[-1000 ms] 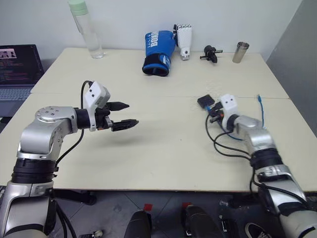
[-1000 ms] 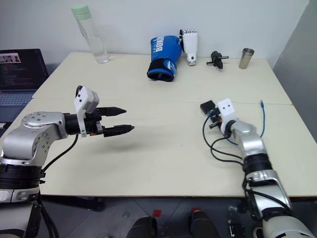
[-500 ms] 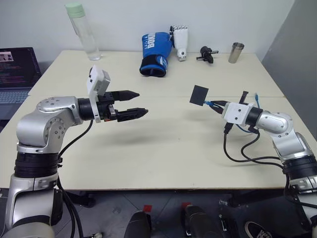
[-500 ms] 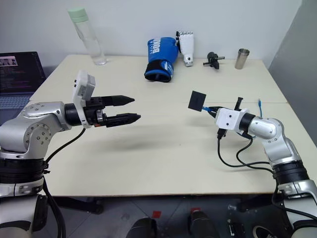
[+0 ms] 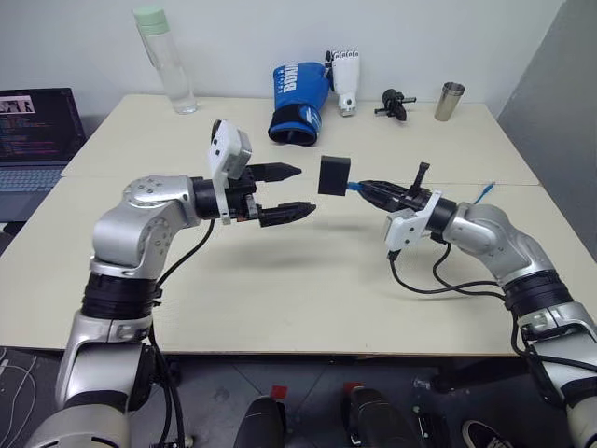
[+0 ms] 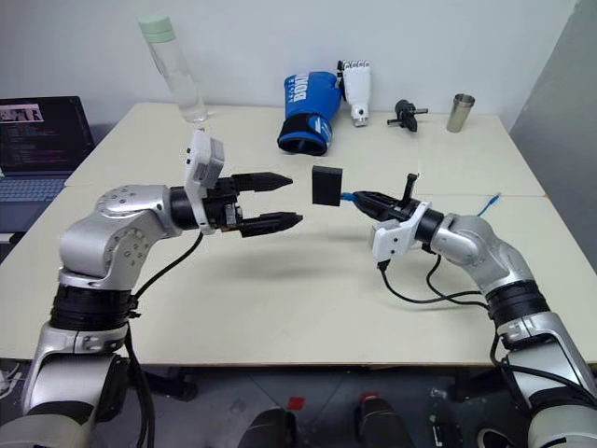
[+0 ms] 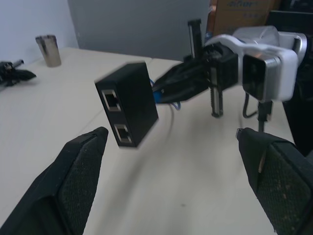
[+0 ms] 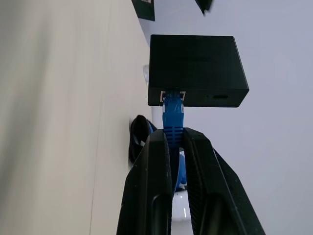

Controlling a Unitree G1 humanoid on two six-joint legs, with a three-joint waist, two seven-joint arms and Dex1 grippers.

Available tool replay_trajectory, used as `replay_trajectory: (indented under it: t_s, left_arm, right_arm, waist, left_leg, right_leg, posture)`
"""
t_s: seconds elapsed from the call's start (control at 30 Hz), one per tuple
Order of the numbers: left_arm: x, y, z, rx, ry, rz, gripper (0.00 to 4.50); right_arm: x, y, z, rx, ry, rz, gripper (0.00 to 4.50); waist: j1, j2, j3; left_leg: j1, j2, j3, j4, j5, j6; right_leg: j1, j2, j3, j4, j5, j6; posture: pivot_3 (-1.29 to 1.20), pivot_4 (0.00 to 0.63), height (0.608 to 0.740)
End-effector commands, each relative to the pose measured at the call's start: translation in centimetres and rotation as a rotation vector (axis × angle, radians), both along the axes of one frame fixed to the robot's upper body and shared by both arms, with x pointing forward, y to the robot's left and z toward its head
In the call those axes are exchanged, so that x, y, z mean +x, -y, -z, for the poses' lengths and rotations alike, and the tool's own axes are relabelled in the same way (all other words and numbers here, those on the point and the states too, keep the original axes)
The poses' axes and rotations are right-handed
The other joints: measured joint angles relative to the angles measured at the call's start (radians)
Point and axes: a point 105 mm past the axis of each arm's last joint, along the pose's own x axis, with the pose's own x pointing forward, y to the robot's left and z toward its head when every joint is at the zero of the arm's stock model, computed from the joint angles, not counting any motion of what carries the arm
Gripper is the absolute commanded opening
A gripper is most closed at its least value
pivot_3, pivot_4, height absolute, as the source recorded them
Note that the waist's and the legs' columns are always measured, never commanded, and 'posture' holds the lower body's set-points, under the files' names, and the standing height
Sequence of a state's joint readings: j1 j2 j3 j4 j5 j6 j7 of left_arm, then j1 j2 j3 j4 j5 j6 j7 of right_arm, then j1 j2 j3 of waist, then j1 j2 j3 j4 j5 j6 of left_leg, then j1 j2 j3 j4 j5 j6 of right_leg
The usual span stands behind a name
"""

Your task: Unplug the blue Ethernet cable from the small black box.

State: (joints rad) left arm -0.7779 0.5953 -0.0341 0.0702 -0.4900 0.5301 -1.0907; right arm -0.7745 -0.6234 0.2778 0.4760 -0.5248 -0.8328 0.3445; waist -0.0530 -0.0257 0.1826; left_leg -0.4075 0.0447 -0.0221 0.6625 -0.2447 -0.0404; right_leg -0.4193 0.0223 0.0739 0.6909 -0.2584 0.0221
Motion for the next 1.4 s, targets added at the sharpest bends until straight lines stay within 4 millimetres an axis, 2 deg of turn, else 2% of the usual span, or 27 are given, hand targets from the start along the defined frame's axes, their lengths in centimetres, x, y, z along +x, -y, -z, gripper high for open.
replay_trajectory:
  t_s: [0.03, 0.33, 0.5, 0.77, 0.87, 0.93, 1.27, 1.33, 1.4]
  left_arm:
    - [0.5, 0.6, -1.7, -0.009, 0.099, 0.012, 4.5]
    - [1.4, 1.5, -1.2, -0.01, 0.104, 0.036, 4.5]
    - [1.1, 2.0, -1.2, -0.009, 0.097, 0.076, 3.65]
    - [1.1, 2.1, -2.0, -0.018, 0.097, 0.091, 1.9]
    - [0.8, 2.0, -1.8, -0.01, 0.09, 0.101, 1.1]
    - [0.7, 1.9, -1.6, -0.006, 0.085, 0.102, 0.79]
    - [1.1, 1.3, -1.3, 0.006, 0.055, 0.077, 0.78]
    - [1.2, 1.2, -1.2, -0.005, 0.028, 0.078, 0.78]
    - [1.2, 0.9, -0.9, -0.011, -0.006, 0.085, 0.78]
  right_arm:
    - [-0.7, -0.7, -1.7, 0.029, 0.063, -0.048, 0.11]
    - [-1.6, -2.0, -3.0, 0.07, 0.111, -0.103, 0.11]
    - [-1.7, -2.4, -3.4, 0.078, 0.122, -0.114, 0.11]
    - [-1.5, -2.0, -3.0, 0.079, 0.11, -0.101, 0.11]
    - [-1.4, -1.7, -3.0, 0.089, 0.105, -0.09, 0.11]
    - [-1.3, -1.6, -3.1, 0.095, 0.105, -0.087, 0.11]
    - [-1.1, -1.5, -3.1, 0.109, 0.058, -0.083, 0.11]
    - [-1.3, -1.7, -3.1, 0.139, 0.001, -0.094, 0.81]
    - [-1.7, -2.0, -3.2, 0.149, -0.058, -0.119, 1.17]
  waist:
    - [0.0, 0.0, 0.0]
    - [-0.003, 0.0, 0.0]
    - [-0.002, 0.0, 0.0]
    - [-0.002, 0.0, 0.0]
    - [-0.002, 0.0, 0.0]
    - [-0.002, 0.0, 0.0]
    - [-0.002, 0.0, 0.0]
    - [-0.003, 0.0, 0.0]
    - [-0.003, 0.0, 0.0]
  left_leg:
    - [0.0, 0.0, 0.0, 0.0, 0.0, 0.0]
    - [0.0, 0.0, 0.0, 0.0, 0.0, 0.0]
    - [0.0, 0.0, 0.0, 0.0, 0.0, 0.0]
    - [0.0, 0.0, 0.0, 0.0, 0.0, 0.0]
    - [0.0, 0.0, -0.001, 0.0, 0.0, 0.0]
    - [0.0, 0.0, -0.001, 0.0, 0.0, 0.0]
    - [0.0, 0.0, -0.001, 0.0, 0.0, 0.0]
    - [0.0, 0.0, -0.001, 0.0, 0.0, 0.0]
    - [0.0, 0.0, -0.001, 0.0, 0.0, 0.0]
  right_leg:
    - [0.0, 0.0, 0.0, 0.0, 0.0, 0.0]
    - [0.0, 0.0, 0.0, 0.001, 0.0, 0.0]
    - [0.0, 0.0, 0.0, 0.001, 0.0, 0.0]
    - [0.0, 0.0, 0.0, 0.001, 0.0, 0.0]
    - [0.0, 0.0, 0.0, 0.001, 0.0, 0.0]
    - [0.0, 0.0, 0.0, 0.001, 0.0, 0.0]
    - [0.0, 0.0, 0.0, 0.001, 0.0, 0.0]
    - [0.0, 0.0, 0.0, 0.001, 0.0, 0.0]
    - [0.0, 0.0, 0.0, 0.001, 0.0, 0.0]
  posture:
    - [0.0, 0.15, 0.74]
    - [0.0, 0.15, 0.74]
    - [0.0, 0.15, 0.74]
    - [0.0, 0.15, 0.74]
    - [0.0, 0.15, 0.74]
    - [0.0, 0.15, 0.74]
    - [0.0, 0.15, 0.74]
    - [0.0, 0.15, 0.74]
    - [0.0, 0.15, 0.74]
